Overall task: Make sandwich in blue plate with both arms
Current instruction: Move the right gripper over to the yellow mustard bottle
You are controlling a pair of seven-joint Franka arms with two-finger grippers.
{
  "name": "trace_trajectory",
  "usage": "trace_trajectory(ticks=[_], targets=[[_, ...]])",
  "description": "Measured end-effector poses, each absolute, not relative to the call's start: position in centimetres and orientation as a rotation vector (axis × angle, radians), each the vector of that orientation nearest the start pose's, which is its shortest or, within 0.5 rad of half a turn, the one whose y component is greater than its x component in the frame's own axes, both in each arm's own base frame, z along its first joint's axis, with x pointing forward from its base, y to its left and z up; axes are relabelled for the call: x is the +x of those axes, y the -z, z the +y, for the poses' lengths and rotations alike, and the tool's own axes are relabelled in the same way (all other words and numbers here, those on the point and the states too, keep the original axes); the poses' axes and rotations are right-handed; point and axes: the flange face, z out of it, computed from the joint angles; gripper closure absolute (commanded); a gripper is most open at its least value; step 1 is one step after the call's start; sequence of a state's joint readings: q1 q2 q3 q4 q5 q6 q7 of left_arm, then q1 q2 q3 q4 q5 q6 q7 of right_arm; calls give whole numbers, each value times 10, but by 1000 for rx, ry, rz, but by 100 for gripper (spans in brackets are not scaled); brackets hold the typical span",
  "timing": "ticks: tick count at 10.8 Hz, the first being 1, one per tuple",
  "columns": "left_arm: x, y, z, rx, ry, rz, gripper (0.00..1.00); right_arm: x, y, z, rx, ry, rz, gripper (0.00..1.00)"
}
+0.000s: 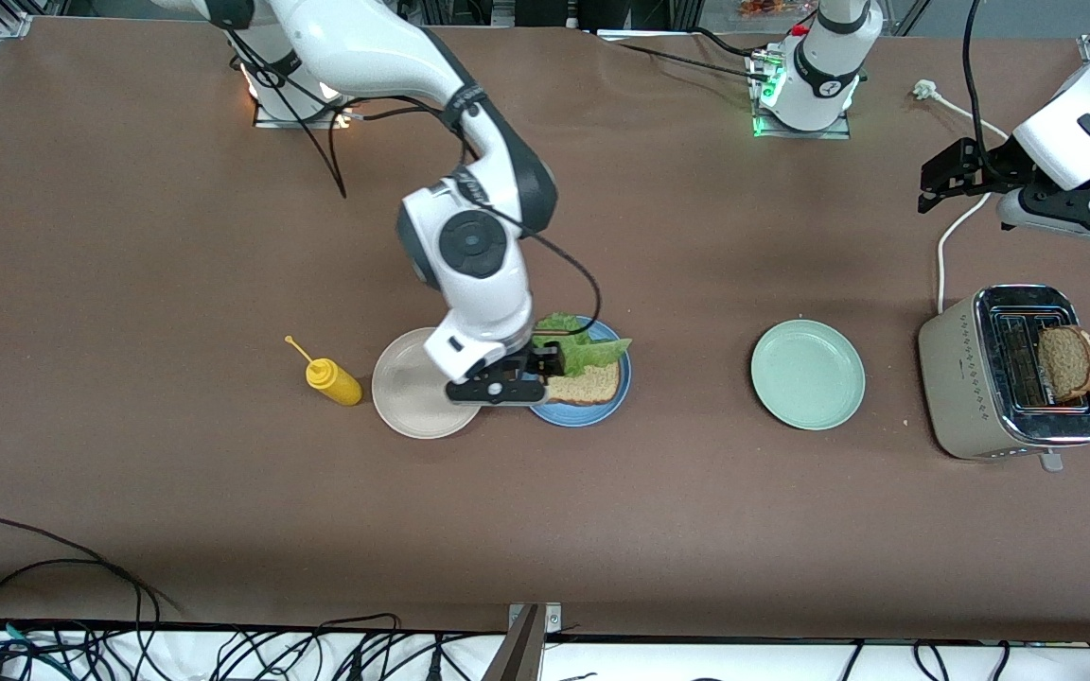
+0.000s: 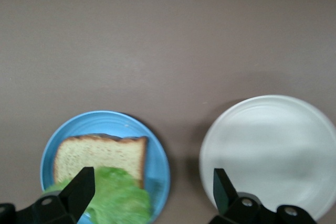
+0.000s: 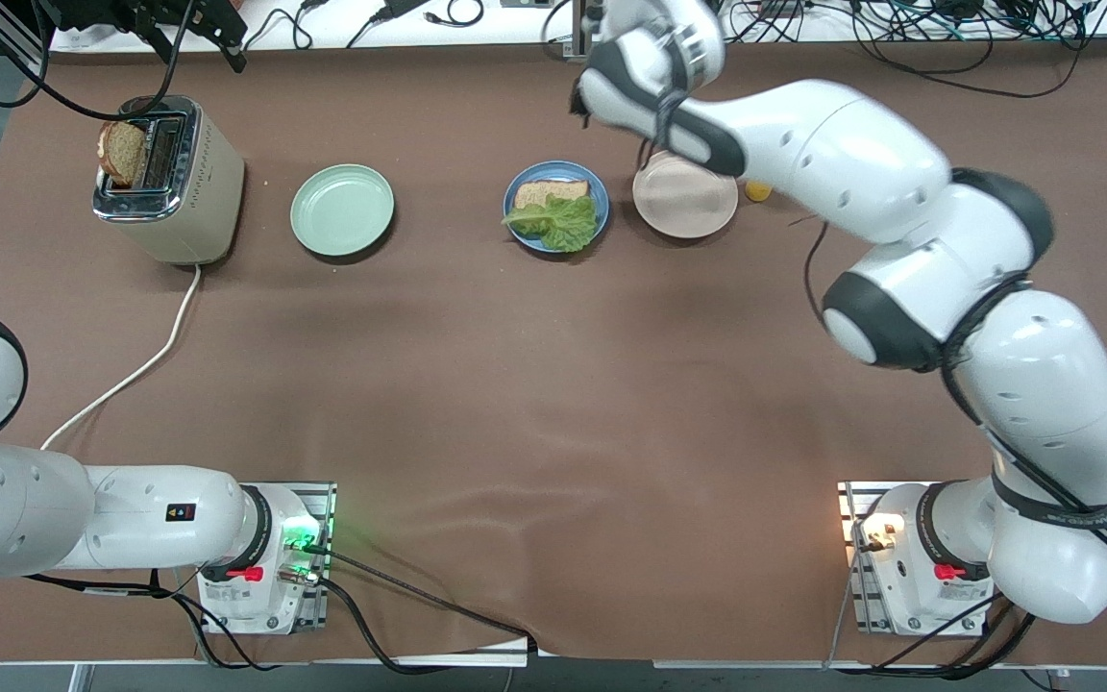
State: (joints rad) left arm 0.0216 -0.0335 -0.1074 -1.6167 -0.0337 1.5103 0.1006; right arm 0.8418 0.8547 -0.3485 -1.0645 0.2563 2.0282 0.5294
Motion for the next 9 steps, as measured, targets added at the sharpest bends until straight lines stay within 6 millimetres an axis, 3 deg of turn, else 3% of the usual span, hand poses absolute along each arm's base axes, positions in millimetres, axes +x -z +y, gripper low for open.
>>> trace_trajectory(ticks=[5,9], targets=[[535,-616,-51,-3156,-116,296,0,647,-420,344,-3066,31,-280,0],[535,-616,-51,-3156,-116,296,0,649,-455,254,-2962,-58,-588,0]])
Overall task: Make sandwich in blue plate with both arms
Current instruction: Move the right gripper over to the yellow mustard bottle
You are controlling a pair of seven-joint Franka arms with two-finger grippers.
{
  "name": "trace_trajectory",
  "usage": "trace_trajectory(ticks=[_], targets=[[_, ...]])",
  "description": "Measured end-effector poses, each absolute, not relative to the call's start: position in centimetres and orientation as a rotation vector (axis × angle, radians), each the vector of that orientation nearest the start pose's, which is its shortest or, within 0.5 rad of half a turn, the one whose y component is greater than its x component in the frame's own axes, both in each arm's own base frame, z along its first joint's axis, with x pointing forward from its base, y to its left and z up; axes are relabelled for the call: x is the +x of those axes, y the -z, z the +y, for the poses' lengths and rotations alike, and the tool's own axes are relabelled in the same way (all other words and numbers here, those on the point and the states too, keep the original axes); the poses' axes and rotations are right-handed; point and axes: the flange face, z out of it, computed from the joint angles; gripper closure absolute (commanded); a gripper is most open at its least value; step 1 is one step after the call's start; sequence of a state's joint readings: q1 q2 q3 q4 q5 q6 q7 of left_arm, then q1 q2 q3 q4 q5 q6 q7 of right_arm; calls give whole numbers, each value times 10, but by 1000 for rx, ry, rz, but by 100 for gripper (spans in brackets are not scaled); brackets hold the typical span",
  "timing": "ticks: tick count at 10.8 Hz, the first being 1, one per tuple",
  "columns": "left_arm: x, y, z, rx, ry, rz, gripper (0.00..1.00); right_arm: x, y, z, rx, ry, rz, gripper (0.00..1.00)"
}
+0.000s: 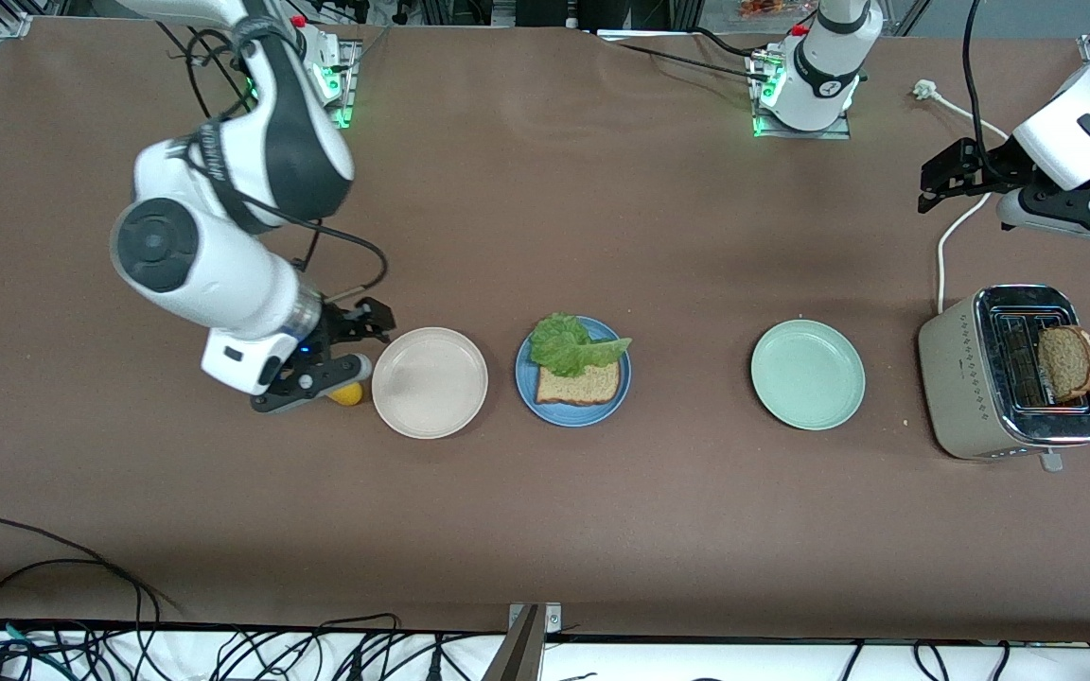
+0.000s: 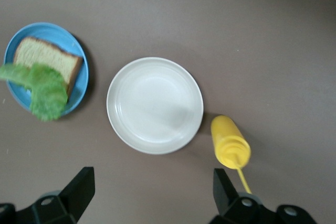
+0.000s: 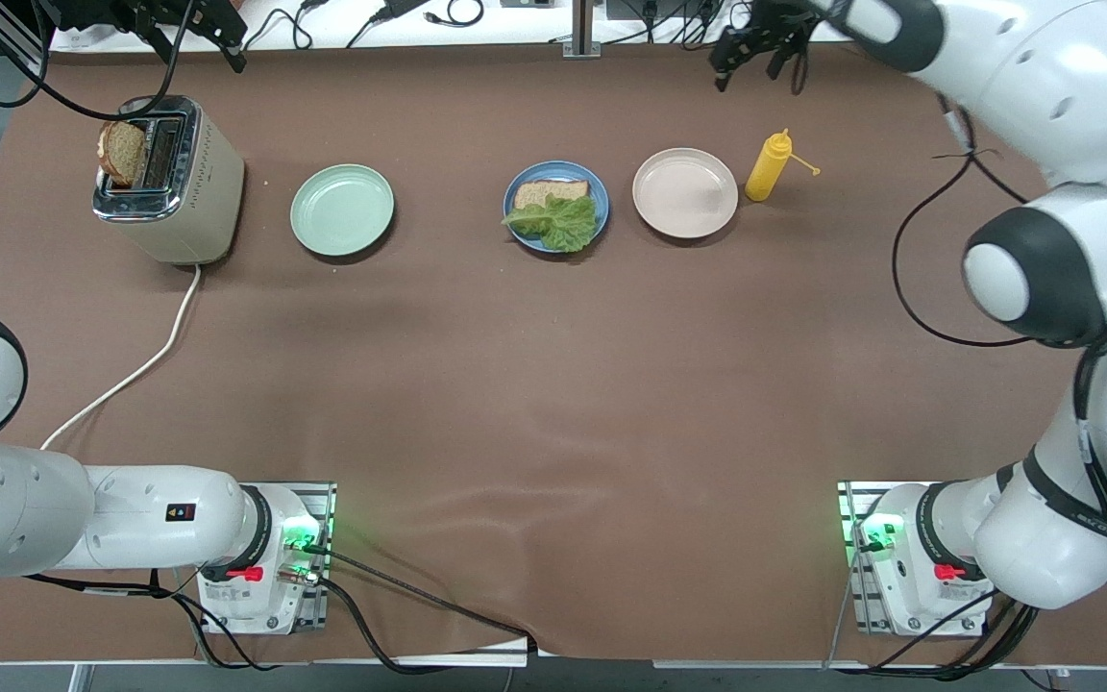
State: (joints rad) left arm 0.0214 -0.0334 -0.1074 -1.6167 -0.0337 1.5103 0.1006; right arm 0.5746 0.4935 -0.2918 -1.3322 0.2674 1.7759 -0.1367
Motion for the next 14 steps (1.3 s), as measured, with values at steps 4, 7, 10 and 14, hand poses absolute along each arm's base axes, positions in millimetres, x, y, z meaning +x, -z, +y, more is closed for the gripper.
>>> trace_trajectory(ticks=[4,7,10,14], targets=[[535,-616,-51,-3156,-116,296,0,656,-474,169,-2819,-61,-931,0],[535,-616,-51,-3156,-116,296,0,666,-472,105,-2713,-35,-1170,0],[535,-616,-51,-3156,-116,296,0,671,-464,46,-2572,0,-1323,0],[535,-616,-51,-3156,-116,296,0,673,-442,10,-2367,80,-1475,0]])
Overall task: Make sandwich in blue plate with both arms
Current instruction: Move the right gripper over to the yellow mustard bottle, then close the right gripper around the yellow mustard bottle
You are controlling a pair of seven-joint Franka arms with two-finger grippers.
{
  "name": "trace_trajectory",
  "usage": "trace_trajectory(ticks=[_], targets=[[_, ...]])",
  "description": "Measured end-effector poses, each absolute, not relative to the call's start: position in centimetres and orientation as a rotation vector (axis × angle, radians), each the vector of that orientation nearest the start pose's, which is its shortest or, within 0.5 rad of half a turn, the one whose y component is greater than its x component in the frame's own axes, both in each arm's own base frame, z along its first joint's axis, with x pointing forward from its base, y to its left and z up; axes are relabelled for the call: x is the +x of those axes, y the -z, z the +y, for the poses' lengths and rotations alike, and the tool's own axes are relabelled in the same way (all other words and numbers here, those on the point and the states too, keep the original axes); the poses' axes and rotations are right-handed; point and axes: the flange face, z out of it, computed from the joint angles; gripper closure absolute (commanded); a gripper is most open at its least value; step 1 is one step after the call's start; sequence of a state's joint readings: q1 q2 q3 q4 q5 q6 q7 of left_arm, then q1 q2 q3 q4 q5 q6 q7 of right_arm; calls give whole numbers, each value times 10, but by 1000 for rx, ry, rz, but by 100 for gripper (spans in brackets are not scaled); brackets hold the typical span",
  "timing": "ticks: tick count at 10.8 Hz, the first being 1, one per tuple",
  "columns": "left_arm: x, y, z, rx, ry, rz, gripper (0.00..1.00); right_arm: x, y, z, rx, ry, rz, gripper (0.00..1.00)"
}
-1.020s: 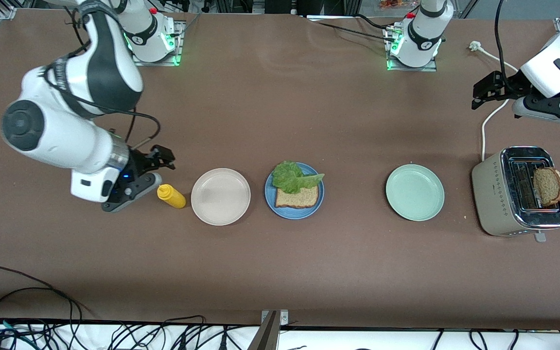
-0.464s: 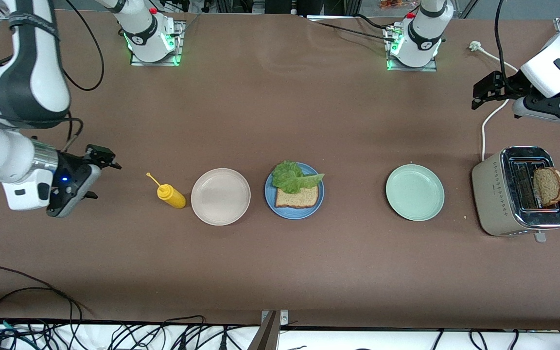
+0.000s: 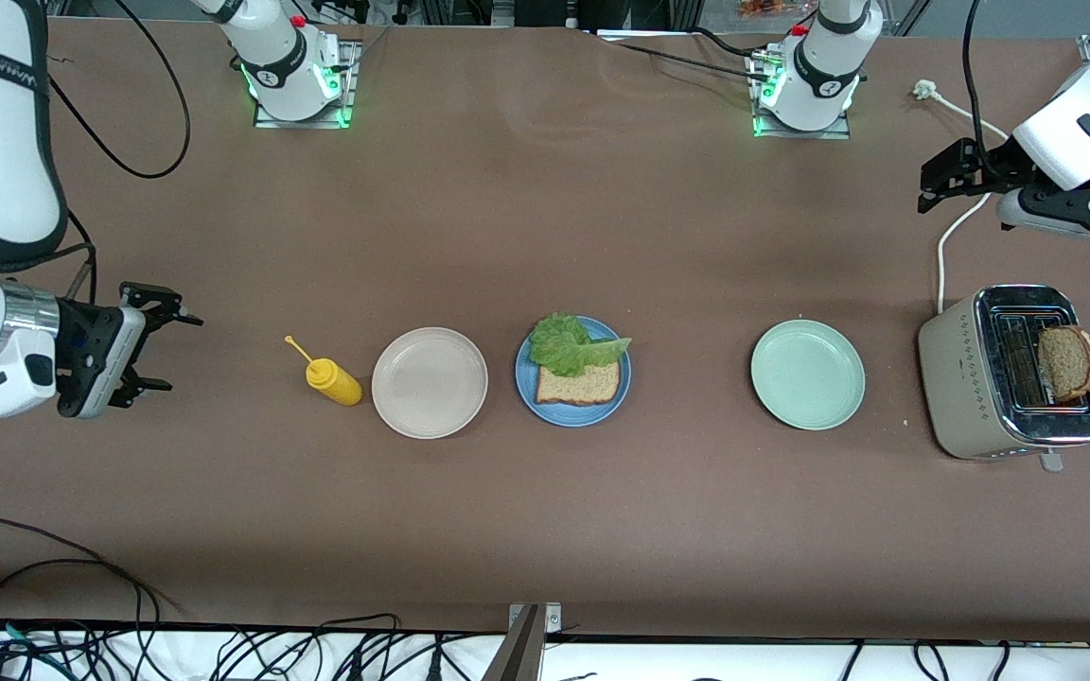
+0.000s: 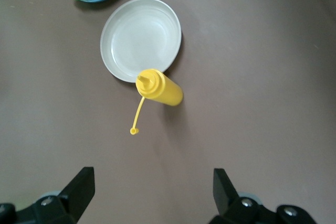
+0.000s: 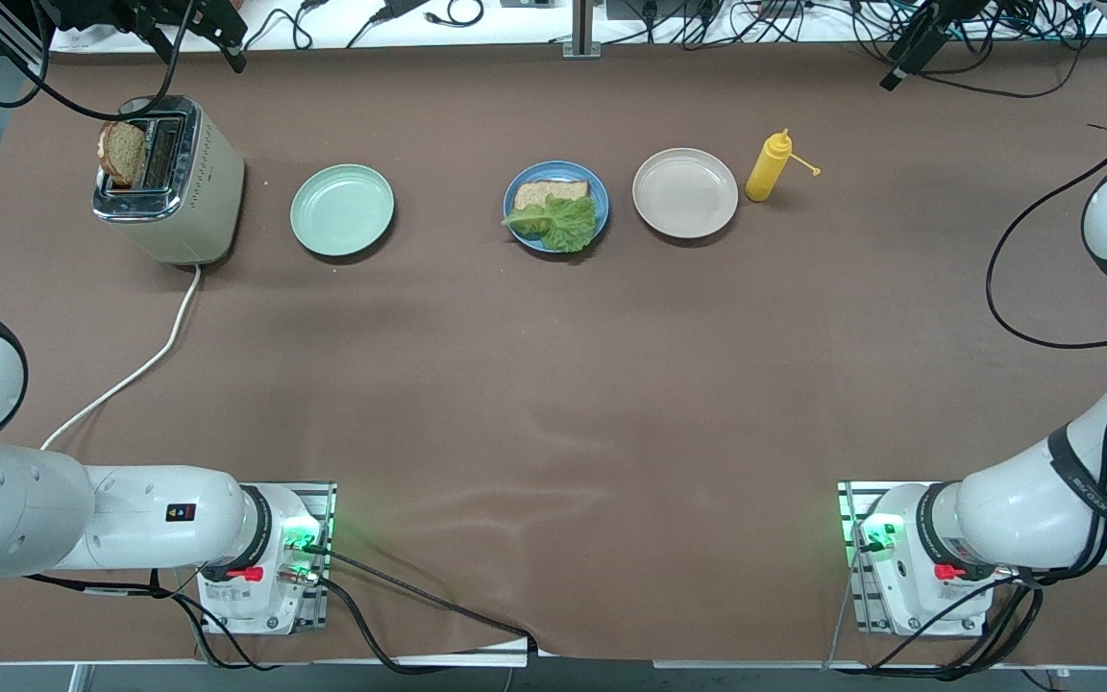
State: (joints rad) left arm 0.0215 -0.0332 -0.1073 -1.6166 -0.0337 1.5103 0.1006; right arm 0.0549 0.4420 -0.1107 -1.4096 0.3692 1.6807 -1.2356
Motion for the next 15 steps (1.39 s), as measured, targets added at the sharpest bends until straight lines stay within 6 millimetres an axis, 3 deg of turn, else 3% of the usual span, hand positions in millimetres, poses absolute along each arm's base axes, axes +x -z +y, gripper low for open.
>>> trace_trajectory(ticks=[3,6,10,15], targets=[[535,-616,-51,-3156,-117,296,0,681,-387,-10,-2183,161,-1493,0],[535,-616,-51,-3156,-116,296,0,685,-346,-18,-2019,252,-1554,0],[535,-616,-51,-3156,-116,297,0,686,-264,-36,-1798,410,-1597,0],[535,-616,-51,-3156,-117,297,0,684,-217,-42,-1661,536,-1654,0]])
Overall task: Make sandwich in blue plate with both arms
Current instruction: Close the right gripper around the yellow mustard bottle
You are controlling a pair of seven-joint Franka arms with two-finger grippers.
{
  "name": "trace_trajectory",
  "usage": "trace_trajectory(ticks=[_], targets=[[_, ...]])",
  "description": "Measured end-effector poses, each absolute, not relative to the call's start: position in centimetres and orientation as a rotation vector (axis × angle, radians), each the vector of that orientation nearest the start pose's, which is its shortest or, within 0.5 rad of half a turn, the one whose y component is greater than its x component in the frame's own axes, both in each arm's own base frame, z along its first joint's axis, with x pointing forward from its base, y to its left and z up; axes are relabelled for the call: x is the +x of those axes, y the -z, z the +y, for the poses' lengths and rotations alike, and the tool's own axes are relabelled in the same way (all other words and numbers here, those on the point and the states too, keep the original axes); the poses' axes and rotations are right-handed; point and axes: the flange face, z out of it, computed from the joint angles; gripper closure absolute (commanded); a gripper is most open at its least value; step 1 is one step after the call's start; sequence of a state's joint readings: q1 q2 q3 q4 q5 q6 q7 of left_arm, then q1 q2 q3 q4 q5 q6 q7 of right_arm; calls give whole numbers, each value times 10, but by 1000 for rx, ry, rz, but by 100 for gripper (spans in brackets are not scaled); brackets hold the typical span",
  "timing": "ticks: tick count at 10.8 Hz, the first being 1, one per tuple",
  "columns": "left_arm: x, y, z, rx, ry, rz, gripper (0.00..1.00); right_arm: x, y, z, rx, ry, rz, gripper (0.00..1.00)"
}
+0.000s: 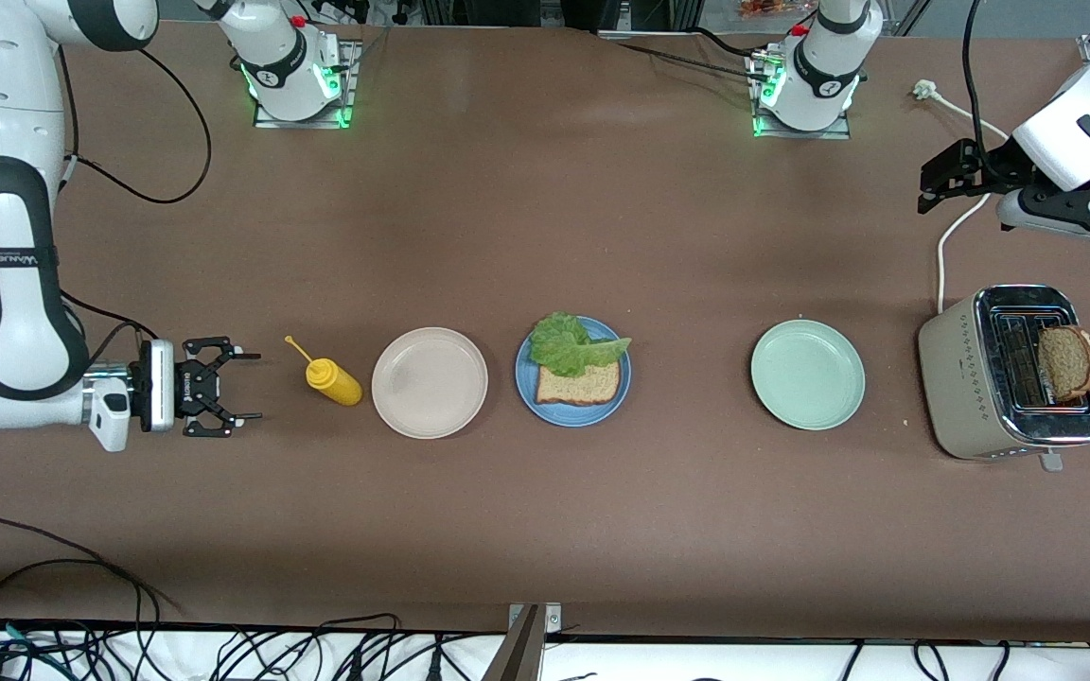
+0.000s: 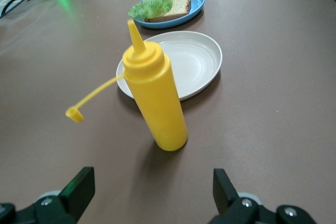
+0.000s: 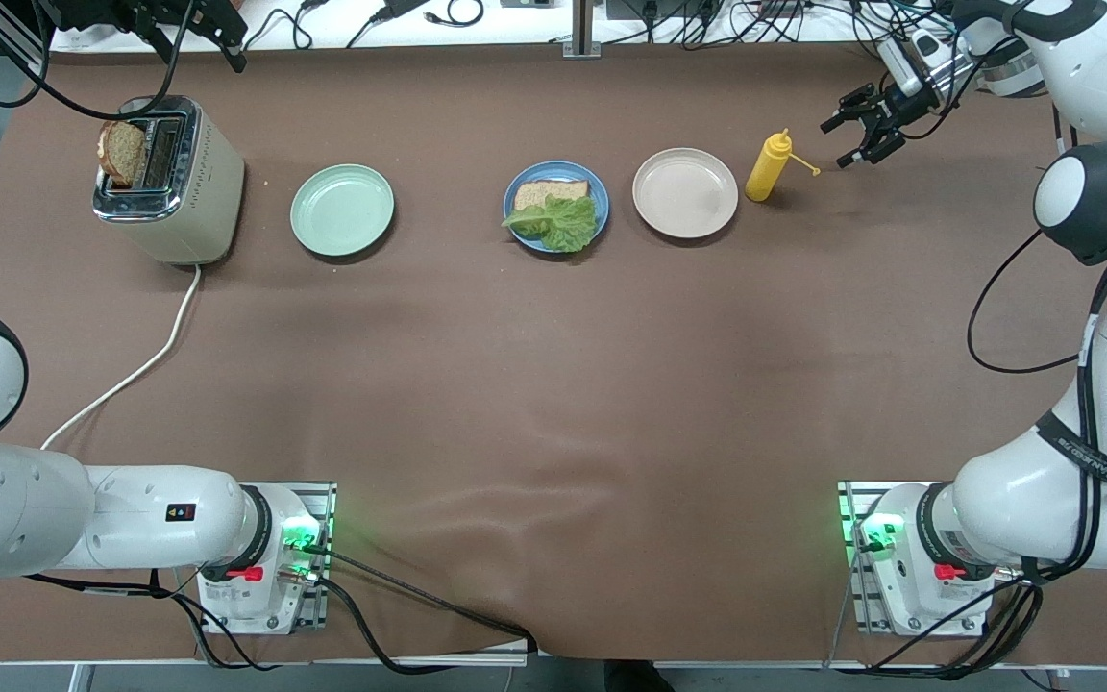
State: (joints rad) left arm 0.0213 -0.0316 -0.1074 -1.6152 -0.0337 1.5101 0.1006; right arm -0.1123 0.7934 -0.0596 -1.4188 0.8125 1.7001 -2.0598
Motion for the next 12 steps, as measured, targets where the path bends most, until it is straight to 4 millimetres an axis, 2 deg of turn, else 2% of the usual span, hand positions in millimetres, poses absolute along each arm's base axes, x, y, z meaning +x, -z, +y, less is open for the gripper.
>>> trace_trajectory(ticks=[2,5,9,12], targets=[[535,-616,-51,-3156,-116,297,0,685,-202,-31,-1615,585,-1674,0],[535,-616,-51,-3156,-117,297,0,683,-164,-10,-1539,659,-1668,0],[535,-616,-51,-3156,-117,297,0,678,-138,3,-1460,698,-1709,0],[537,-626,-53,-3157,-80,303,0,673,-121,9,-1423,722,-1707,0]])
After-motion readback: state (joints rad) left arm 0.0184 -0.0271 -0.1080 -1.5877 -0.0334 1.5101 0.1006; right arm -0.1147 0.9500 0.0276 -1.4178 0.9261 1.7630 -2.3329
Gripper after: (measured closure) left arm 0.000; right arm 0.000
